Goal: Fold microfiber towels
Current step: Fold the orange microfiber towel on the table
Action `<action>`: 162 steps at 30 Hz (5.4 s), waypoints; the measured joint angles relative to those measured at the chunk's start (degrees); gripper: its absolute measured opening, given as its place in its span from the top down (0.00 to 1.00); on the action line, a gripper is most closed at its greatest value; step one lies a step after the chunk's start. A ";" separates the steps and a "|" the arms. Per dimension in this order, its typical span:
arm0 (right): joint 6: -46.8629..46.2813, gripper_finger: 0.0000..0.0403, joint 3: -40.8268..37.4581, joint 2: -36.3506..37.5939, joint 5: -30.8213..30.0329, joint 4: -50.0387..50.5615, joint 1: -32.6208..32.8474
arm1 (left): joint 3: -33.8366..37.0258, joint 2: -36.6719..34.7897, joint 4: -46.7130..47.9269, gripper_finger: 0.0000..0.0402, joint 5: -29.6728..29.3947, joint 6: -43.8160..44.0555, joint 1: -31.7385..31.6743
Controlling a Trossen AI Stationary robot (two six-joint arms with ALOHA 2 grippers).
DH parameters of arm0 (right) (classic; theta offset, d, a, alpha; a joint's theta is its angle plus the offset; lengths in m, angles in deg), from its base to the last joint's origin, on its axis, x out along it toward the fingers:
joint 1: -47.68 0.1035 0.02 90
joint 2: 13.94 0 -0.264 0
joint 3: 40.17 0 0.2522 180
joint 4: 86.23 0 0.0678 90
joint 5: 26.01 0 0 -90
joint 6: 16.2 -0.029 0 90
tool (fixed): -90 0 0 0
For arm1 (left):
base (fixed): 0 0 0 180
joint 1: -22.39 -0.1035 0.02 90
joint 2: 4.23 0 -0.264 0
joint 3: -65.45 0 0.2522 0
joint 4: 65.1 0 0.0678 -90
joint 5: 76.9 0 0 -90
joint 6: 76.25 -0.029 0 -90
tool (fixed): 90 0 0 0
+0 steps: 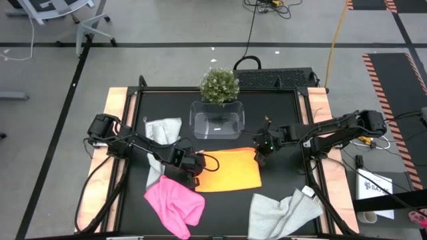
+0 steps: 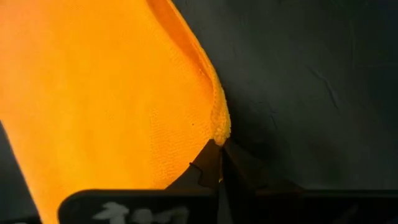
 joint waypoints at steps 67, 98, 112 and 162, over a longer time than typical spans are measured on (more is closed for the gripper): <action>-12.36 1.00 3.87 5.11 4.52 -14.91 -0.57 | -0.90 -0.04 -5.73 0.78 1.90 -7.89 -2.62; -23.55 1.00 13.40 -27.58 7.64 -55.27 2.02 | -0.83 6.12 -14.28 0.78 3.08 -14.21 -3.39; -18.89 0.97 13.55 -29.59 8.76 -54.03 1.95 | -0.59 -1.56 -3.68 0.78 -1.73 -13.08 -2.26; -1.08 1.00 13.59 -20.00 12.97 -34.19 8.56 | -0.96 -5.95 -5.15 0.78 -0.56 -15.51 -4.63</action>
